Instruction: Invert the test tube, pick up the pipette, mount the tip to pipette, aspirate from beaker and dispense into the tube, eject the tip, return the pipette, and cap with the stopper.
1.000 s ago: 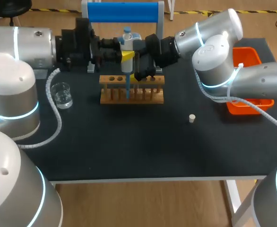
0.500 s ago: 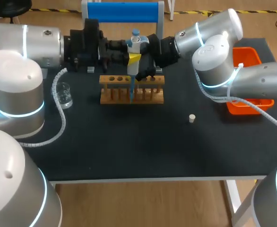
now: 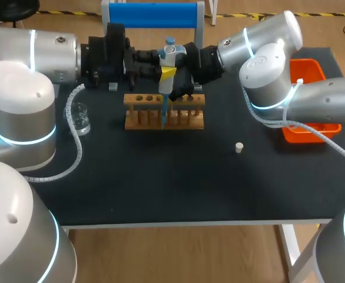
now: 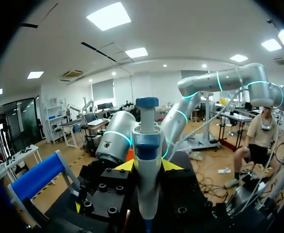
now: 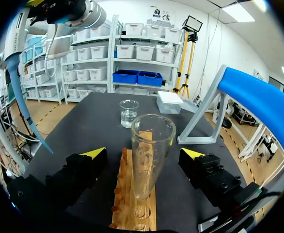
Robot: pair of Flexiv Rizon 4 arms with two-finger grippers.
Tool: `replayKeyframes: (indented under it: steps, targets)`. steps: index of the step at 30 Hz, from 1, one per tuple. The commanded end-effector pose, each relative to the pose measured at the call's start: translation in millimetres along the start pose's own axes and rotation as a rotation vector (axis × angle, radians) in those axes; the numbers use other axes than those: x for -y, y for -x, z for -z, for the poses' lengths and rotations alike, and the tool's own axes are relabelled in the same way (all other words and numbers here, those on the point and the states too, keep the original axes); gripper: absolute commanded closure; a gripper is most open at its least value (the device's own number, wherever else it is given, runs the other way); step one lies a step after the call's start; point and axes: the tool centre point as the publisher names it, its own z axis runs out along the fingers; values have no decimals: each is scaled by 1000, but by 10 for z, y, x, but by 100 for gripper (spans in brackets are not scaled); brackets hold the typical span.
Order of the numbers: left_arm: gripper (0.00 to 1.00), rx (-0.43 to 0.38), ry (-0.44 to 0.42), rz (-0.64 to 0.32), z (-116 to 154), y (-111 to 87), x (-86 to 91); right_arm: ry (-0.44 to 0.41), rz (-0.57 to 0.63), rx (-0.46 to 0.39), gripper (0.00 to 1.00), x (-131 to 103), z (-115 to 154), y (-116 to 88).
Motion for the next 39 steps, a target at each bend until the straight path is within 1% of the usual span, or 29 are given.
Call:
replayKeyframes:
  steps: [1, 10, 13, 14, 17, 22, 24, 29, 33, 35, 37, 39]
  targets:
    - [100, 0, 2, 0, 0, 0, 7, 2, -4, 2, 0, 23, 58, -12]
    - [100, 0, 2, 0, 0, 0, 7, 11, -4, 28, 0, 116, 359, -109]
    - [100, 0, 2, 0, 0, 0, 7, 17, 5, 47, 0, 140, 532, -175]
    - [100, 0, 2, 0, 0, 0, 7, 20, 7, 52, 0, 151, 593, -203]
    - [100, 0, 2, 0, 0, 0, 7, 73, -1, 64, 0, 168, 778, -317]
    - [100, 0, 2, 0, 0, 0, 7, 75, 42, 65, 0, 119, 1029, -563]
    - [100, 0, 2, 0, 0, 0, 7, 111, 51, 71, 0, 72, 1167, -673]
    - [100, 0, 2, 0, 0, 0, 7, 235, 44, 58, 0, -43, 1395, -846]
    - [100, 0, 2, 0, 0, 0, 7, 303, 56, 30, 0, -202, 1475, -959]
    - [100, 0, 2, 0, 0, 0, 7, 339, 63, 8, 0, -270, 1492, -1004]
    - [100, 0, 2, 0, 0, 0, 7, 356, 73, -3, 0, -327, 1503, -1042]
    - [100, 0, 2, 0, 0, 0, 7, 398, 69, -20, 0, -379, 1515, -1076]
